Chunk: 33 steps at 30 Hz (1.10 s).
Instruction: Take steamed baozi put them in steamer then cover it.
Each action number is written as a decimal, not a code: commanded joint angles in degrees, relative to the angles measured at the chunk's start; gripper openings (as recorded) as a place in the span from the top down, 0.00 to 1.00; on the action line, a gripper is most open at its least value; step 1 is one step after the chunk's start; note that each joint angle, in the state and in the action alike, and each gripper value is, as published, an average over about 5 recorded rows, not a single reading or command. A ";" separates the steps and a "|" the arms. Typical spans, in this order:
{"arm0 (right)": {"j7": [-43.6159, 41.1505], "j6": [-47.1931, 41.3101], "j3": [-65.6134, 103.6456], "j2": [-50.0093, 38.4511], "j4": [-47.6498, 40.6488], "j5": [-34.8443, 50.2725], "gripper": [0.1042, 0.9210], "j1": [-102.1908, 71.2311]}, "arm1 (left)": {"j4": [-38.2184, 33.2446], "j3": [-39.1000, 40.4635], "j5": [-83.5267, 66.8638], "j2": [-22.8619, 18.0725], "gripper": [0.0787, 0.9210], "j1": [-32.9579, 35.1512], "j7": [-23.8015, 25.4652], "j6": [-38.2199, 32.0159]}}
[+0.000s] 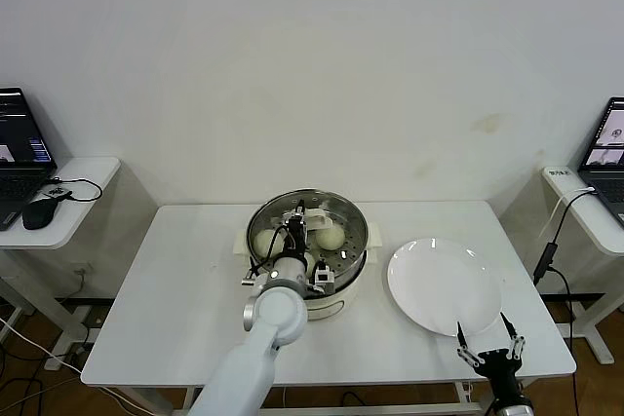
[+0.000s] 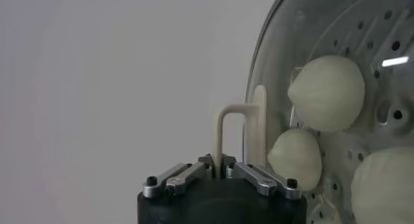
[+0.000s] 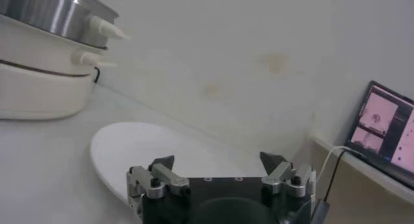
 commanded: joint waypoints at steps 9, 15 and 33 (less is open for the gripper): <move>-0.13 -0.24 -0.14 -0.01 -0.28 -0.15 0.12 0.01 | -18.71 0.40 -3.31 5.65 0.54 10.89 0.17 -0.27; -0.22 -0.24 -0.14 0.00 -0.19 -0.32 0.12 -0.38 | -29.99 -1.94 -10.14 9.35 0.33 21.53 -2.84 -1.76; -3.33 -1.44 -5.42 -7.50 2.85 9.24 0.12 -4.94 | -33.28 -24.34 -91.79 11.90 0.12 54.82 -28.93 -27.65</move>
